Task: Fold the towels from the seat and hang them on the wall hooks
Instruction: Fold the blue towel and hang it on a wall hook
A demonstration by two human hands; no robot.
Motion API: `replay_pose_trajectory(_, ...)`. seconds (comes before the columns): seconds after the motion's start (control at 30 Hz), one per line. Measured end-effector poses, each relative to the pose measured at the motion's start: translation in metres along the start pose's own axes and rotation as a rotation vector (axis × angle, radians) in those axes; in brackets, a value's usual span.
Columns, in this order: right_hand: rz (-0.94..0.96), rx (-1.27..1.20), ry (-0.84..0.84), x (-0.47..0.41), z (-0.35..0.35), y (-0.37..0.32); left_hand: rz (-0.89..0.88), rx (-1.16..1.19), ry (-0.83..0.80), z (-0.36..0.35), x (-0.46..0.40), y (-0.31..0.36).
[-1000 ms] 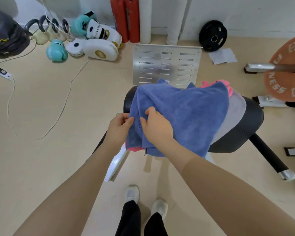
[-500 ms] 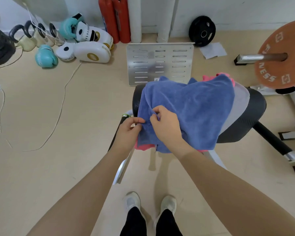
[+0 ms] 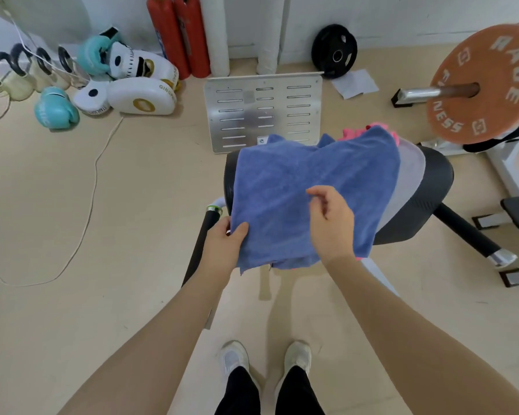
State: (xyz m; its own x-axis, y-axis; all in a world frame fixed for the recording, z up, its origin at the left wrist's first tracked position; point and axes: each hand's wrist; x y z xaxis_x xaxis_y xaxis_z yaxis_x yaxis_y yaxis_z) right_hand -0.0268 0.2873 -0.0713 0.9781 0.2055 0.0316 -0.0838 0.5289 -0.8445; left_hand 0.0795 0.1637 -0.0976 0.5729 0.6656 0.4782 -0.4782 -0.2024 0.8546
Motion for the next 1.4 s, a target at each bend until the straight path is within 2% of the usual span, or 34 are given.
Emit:
replay_pose_trajectory(0.1,-0.108,0.073,0.273,-0.030,0.030,0.034,0.139,0.188,-0.122,0.001,-0.002,-0.001)
replay_pose_trajectory(0.17,-0.290,0.071,0.335,-0.044,0.046,0.054,0.149,0.210,-0.221,0.002,-0.001,-0.004)
replay_pose_trajectory(0.23,-0.443,-0.057,0.234,-0.049,0.055,0.071,0.131,0.169,-0.269,0.001,-0.002,-0.009)
replay_pose_trajectory(0.3,-0.514,-0.165,0.087,-0.046,0.060,0.084,0.153,0.131,-0.254,-0.002,-0.005,-0.012)
replay_pose_trajectory(0.47,-0.596,-0.157,-0.082,-0.037,0.064,0.106,0.208,-0.174,-0.263,-0.006,-0.007,-0.021)
replay_pose_trajectory(0.6,-0.556,-0.115,-0.096,-0.039,0.072,0.114,0.151,-0.108,-0.156,-0.005,-0.004,-0.028)
replay_pose_trajectory(0.77,-0.635,-0.394,-0.195,-0.032,0.102,0.106,0.090,0.020,-0.092,-0.006,0.017,-0.025)
replay_pose_trajectory(0.83,-0.641,-0.423,-0.230,-0.027,0.117,0.102,0.070,0.074,-0.066,-0.006,0.027,-0.019)
replay_pose_trajectory(1.03,-0.498,-0.319,-0.161,-0.011,0.142,0.068,0.140,0.348,-0.048,-0.010,0.056,0.005)
replay_pose_trajectory(1.1,-0.345,-0.219,-0.255,-0.005,0.148,0.062,0.168,0.402,-0.051,-0.007,0.063,0.010)
replay_pose_trajectory(1.2,-0.060,0.223,-0.535,-0.006,0.155,0.059,0.149,0.430,-0.055,-0.004,0.068,0.012)
replay_pose_trajectory(1.3,0.003,0.415,-0.649,-0.010,0.155,0.054,0.135,0.477,-0.077,0.000,0.068,0.015)
replay_pose_trajectory(1.4,-0.037,0.531,-0.597,-0.006,0.155,0.053,0.118,0.467,-0.112,-0.001,0.069,0.020)
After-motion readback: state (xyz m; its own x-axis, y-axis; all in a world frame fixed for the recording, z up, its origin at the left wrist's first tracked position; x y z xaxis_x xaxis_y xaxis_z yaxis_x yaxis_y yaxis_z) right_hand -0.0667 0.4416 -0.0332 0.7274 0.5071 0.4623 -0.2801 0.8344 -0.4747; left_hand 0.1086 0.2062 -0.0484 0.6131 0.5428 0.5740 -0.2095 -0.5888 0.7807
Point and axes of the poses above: each hand's wrist, its own x-axis away from the middle knuckle, its own z-axis out of the back of the hand, y = z × x, and after that the axes turned 4 degrees about y, right-handed
